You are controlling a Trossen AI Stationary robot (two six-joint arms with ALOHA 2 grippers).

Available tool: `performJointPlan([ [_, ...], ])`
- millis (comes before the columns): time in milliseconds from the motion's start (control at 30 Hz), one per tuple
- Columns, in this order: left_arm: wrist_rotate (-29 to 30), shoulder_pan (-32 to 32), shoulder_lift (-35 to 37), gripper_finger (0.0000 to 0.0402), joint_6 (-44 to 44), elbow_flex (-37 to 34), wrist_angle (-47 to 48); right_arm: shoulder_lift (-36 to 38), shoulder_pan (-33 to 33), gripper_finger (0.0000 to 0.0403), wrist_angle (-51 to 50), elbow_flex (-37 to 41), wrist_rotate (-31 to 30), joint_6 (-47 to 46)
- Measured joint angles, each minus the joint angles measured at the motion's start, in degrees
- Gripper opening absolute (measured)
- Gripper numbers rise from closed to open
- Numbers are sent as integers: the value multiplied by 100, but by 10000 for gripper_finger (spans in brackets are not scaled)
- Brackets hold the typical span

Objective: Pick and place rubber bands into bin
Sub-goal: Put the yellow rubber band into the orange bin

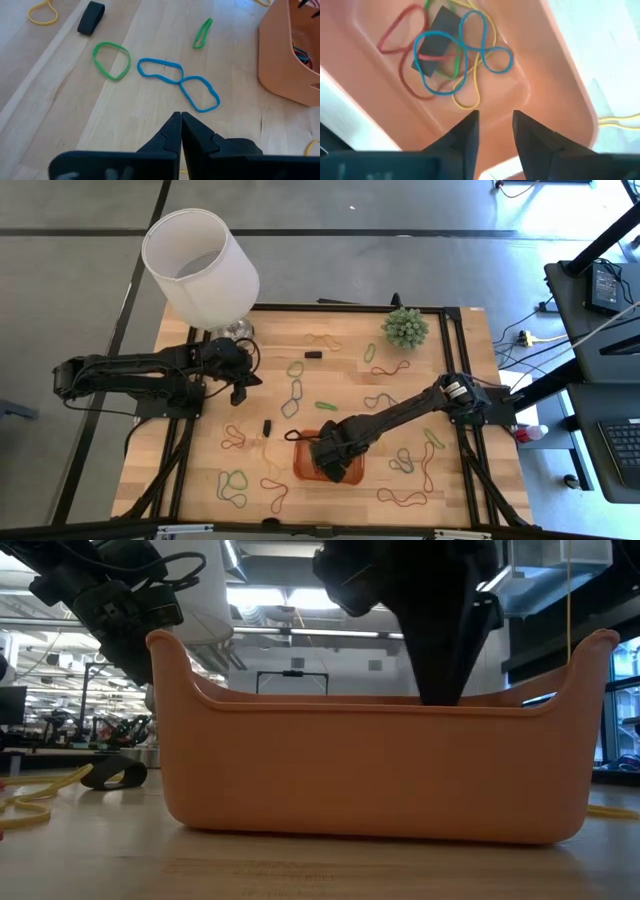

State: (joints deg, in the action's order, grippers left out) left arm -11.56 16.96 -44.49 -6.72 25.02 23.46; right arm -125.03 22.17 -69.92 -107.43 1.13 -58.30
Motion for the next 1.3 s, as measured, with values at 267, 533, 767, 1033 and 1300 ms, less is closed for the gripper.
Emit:
performJointPlan([
  [267,-27,0,-1,3,-155,0,-3,237,-25,16,-27,1,-341,558],
  [533,-30,0,-2,3,-155,0,-16,1042,-146,5,-77,1,-1086,1655],
  [767,-29,-202,-2,2,174,0,-266,2119,-122,3,106,860,-1556,2281],
  [1033,862,-1059,-7,1,-155,461,-112,4363,-52,2,2235,4018,-1465,2204],
  [1300,2110,-1975,-583,1,-1078,1411,1096,6791,-57,3,3373,6463,-1306,2242],
])
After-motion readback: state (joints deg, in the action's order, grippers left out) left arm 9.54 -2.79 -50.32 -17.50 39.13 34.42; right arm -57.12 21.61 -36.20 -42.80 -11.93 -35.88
